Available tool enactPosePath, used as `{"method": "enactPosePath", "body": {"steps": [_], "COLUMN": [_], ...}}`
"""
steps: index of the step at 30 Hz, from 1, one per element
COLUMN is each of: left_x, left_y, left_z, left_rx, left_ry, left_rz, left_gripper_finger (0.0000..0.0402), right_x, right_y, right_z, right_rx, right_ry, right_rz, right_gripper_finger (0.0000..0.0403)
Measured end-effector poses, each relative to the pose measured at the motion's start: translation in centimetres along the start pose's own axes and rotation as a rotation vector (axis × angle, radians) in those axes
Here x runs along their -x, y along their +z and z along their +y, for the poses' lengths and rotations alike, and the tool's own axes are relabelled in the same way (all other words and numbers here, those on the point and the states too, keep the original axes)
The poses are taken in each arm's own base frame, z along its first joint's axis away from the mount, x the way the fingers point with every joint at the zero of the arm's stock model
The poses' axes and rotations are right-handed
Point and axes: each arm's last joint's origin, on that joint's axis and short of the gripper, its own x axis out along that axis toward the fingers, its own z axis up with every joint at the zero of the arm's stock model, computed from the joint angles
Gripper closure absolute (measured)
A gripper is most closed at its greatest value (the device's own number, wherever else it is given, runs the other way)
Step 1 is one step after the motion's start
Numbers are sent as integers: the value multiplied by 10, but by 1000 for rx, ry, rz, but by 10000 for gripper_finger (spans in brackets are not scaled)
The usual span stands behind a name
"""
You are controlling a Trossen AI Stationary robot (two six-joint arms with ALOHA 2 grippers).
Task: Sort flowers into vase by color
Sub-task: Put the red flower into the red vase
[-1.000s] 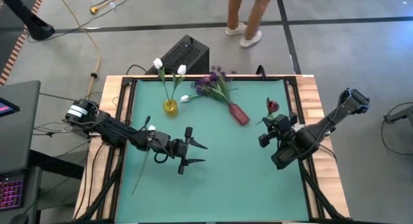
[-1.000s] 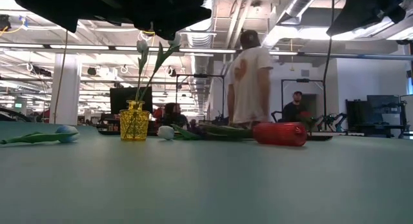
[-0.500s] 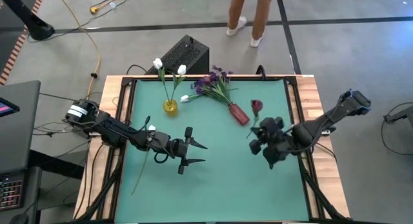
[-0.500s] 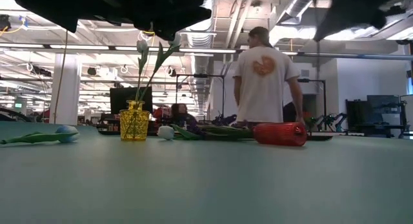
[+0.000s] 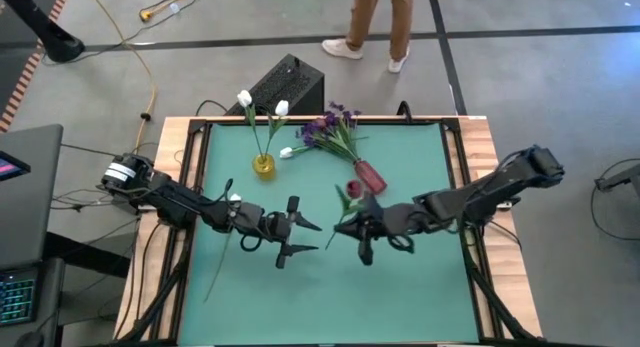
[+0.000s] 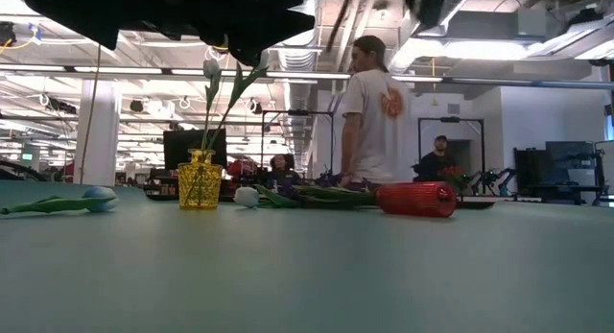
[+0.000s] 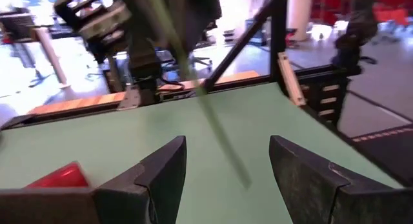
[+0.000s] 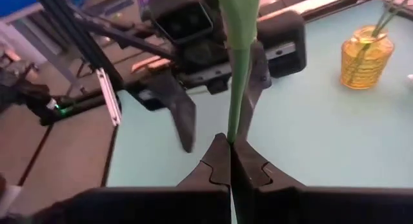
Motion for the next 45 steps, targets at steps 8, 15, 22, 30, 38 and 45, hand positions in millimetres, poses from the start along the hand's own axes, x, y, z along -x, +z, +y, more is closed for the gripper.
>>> {"method": "enactPosePath", "body": {"steps": [8,15,22,30,38,45], "left_x": [0,-1,-1,-1,-1,-1], "left_y": [-1,-6,-7,-7,-8,-8], "left_z": [3,16,16,17,17,18], "left_rx": [98,185,187,172,128,128], "left_ry": [-11,44,-18,-17,-11,-9], "left_rz": [3,48,53,57,67,64], "left_gripper_finger": [191,191,191,245,391,400], "right_x": [-35,-46,-52,-55,-55,-55], "right_y": [-2,-4,0,2,1,2], "right_z": [-1,5,-2,-9,-8,-8], "right_rx": [101,134,142,139,133,120], "right_ry": [-31,2,-22,-37,-33,-29], "right_rz": [37,68,40,49,57,42], "right_gripper_finger": [383,383,383,382,362,312]}}
